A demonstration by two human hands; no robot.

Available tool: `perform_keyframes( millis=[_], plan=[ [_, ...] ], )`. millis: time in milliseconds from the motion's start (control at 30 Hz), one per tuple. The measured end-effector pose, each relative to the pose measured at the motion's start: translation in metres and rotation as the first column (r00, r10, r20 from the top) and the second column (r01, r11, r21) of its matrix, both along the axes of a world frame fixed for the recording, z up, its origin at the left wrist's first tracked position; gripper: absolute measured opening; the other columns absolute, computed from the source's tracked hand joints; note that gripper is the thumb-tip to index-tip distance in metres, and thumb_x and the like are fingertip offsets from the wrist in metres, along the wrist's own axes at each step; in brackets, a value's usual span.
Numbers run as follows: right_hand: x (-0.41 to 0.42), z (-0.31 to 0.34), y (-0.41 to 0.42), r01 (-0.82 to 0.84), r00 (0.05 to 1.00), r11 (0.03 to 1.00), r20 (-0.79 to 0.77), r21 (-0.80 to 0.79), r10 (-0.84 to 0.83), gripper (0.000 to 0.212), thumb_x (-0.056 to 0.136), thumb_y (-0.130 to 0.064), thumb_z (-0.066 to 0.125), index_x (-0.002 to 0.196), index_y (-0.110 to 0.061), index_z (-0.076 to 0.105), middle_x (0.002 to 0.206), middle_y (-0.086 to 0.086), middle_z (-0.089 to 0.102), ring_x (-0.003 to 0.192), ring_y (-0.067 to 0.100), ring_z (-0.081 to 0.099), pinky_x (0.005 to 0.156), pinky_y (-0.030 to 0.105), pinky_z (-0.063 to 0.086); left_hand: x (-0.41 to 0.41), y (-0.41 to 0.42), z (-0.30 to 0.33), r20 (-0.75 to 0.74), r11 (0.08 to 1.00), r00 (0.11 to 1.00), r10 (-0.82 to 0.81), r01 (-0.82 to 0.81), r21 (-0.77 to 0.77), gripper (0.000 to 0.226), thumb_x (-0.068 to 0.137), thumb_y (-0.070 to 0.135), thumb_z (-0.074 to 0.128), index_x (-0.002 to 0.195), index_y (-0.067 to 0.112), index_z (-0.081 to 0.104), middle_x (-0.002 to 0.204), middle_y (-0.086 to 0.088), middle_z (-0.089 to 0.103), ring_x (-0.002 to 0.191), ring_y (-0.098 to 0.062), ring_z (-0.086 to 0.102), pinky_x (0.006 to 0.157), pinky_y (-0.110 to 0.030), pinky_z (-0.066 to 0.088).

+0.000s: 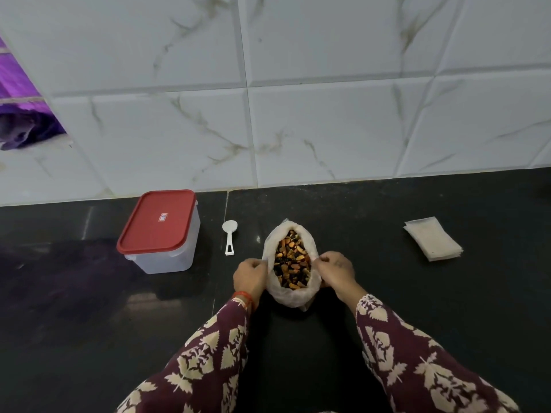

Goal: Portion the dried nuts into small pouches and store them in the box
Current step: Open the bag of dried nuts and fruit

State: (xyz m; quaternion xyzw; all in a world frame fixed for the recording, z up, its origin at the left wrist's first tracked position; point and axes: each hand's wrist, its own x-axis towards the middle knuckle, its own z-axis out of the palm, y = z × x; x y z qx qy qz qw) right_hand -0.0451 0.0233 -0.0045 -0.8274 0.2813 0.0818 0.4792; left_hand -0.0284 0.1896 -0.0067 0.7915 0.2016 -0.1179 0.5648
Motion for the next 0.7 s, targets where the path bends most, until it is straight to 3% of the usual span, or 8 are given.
perform_keyframes(
  millis=[67, 133, 200, 300, 400, 533, 633, 700],
  plan=[
    [0.010, 0.001, -0.002, 0.126, 0.992, 0.970, -0.055, 0.207, -0.117, 0.017, 0.094, -0.019, 0.053, 0.097, -0.008, 0.066, 0.093, 0.009, 0.067, 0.086, 0.022, 0.065, 0.076, 0.033, 0.055, 0.008, -0.001, 0.002, -0.071, 0.989, 0.997, 0.033, -0.043, -0.144, 0.014, 0.088, 0.011, 0.054, 0.091, 0.006, 0.067, 0.102, -0.014, 0.067, 0.097, -0.030, 0.064, 0.090, -0.046, 0.053],
    [0.014, 0.003, -0.005, 0.314, 0.949, 0.744, -0.163, 0.590, -0.271, 0.018, 0.094, -0.006, 0.050, 0.104, 0.002, 0.063, 0.092, 0.016, 0.066, 0.087, 0.029, 0.064, 0.079, 0.042, 0.055, 0.013, 0.002, 0.006, -0.231, 0.880, 0.972, 0.039, -0.143, -0.454, 0.018, 0.091, 0.006, 0.052, 0.104, -0.002, 0.063, 0.104, -0.019, 0.064, 0.096, -0.032, 0.062, 0.087, -0.046, 0.053],
    [0.014, 0.000, -0.010, 0.398, 0.911, 0.572, -0.236, 0.717, -0.337, 0.019, 0.092, 0.001, 0.046, 0.100, 0.007, 0.063, 0.085, 0.019, 0.065, 0.080, 0.032, 0.064, 0.072, 0.043, 0.055, 0.015, 0.004, 0.004, -0.330, 0.780, 0.944, 0.014, -0.217, -0.587, 0.023, 0.093, 0.004, 0.048, 0.110, -0.006, 0.059, 0.099, -0.019, 0.063, 0.090, -0.031, 0.062, 0.077, -0.041, 0.053],
    [0.012, -0.001, -0.013, 0.311, 0.950, 0.756, -0.223, 0.576, -0.220, 0.025, 0.094, -0.015, 0.044, 0.088, -0.002, 0.065, 0.081, 0.014, 0.067, 0.076, 0.028, 0.065, 0.067, 0.038, 0.056, 0.015, 0.007, -0.003, -0.294, 0.874, 0.955, -0.030, -0.118, -0.471, 0.018, 0.091, 0.004, 0.044, 0.099, -0.002, 0.059, 0.090, -0.016, 0.063, 0.082, -0.028, 0.062, 0.068, -0.037, 0.053],
    [0.021, -0.004, -0.014, 0.088, 0.992, 0.986, -0.097, 0.144, -0.075, 0.038, 0.091, -0.047, 0.048, 0.090, -0.014, 0.066, 0.086, 0.005, 0.069, 0.081, 0.022, 0.067, 0.076, 0.038, 0.057, 0.022, 0.008, -0.011, -0.076, 0.987, 0.997, 0.003, -0.015, -0.157, 0.023, 0.083, 0.019, 0.050, 0.104, 0.011, 0.056, 0.103, -0.012, 0.063, 0.094, -0.029, 0.064, 0.079, -0.042, 0.056],
    [0.041, -0.011, -0.013, -0.108, 0.988, 0.969, 0.081, -0.221, 0.129, 0.034, 0.093, -0.048, 0.045, 0.091, -0.018, 0.062, 0.086, -0.003, 0.063, 0.083, 0.016, 0.061, 0.065, 0.027, 0.045, 0.036, -0.007, -0.005, 0.139, 0.960, 0.974, -0.180, 0.143, 0.240, 0.030, 0.096, 0.035, 0.048, 0.108, 0.011, 0.060, 0.102, -0.002, 0.062, 0.099, -0.019, 0.058, 0.090, -0.034, 0.047],
    [0.055, -0.011, -0.010, -0.165, 0.985, 0.966, 0.026, -0.197, 0.173, 0.036, 0.097, -0.037, 0.042, 0.073, -0.015, 0.057, 0.075, 0.000, 0.058, 0.072, 0.017, 0.057, 0.058, 0.027, 0.042, 0.048, -0.019, -0.004, 0.148, 0.921, 0.956, -0.252, 0.190, 0.340, 0.030, 0.097, 0.029, 0.049, 0.098, 0.004, 0.065, 0.097, -0.009, 0.065, 0.097, -0.025, 0.060, 0.081, -0.030, 0.046],
    [0.061, -0.007, -0.011, -0.008, 0.999, 0.986, -0.032, 0.169, 0.014, 0.032, 0.098, -0.028, 0.044, 0.079, -0.012, 0.064, 0.081, 0.006, 0.065, 0.077, 0.021, 0.062, 0.066, 0.030, 0.048, 0.060, -0.018, -0.004, 0.049, 0.975, 0.982, -0.183, 0.175, 0.140, 0.023, 0.094, 0.018, 0.050, 0.085, 0.005, 0.066, 0.093, -0.012, 0.063, 0.100, -0.033, 0.061, 0.086, -0.037, 0.049]
  ],
)
